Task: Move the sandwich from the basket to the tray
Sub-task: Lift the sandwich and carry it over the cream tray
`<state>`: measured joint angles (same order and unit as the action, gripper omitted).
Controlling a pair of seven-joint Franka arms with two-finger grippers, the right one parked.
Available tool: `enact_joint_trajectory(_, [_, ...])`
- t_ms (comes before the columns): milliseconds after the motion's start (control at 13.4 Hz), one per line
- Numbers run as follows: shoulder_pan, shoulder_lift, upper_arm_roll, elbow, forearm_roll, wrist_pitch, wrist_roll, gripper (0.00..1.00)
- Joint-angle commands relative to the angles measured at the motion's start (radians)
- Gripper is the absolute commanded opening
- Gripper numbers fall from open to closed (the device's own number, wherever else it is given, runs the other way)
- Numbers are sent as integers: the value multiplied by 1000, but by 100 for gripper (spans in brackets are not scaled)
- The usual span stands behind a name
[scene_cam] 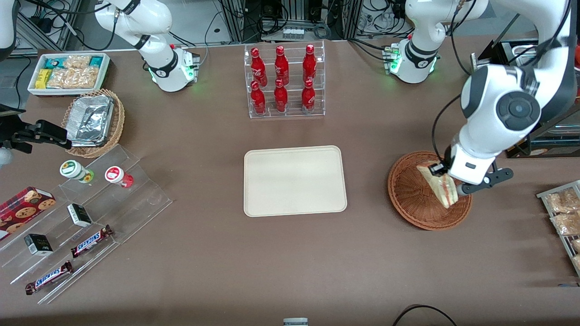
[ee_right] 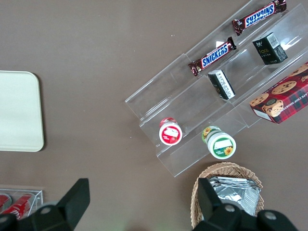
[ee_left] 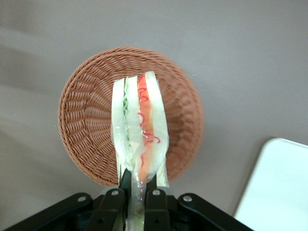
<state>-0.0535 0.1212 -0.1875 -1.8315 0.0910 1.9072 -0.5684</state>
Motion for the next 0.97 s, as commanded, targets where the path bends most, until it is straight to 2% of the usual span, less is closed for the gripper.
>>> enact_joint_trajectory(0, [-5,41,-88,132,0,-77,-19,0])
enact_joint_trajectory(149, [-5,73,-164,167,-33,-76,-25,0])
enact_joint_trajectory(299, [-23,113,-222,178,-34,-67,-24,0])
enact_joint_trajectory(672, [-176,280,-227,290,-22,-66,-28,0])
enact_joint_trajectory(896, [-256,388,-225,372,-7,-44,-96,0])
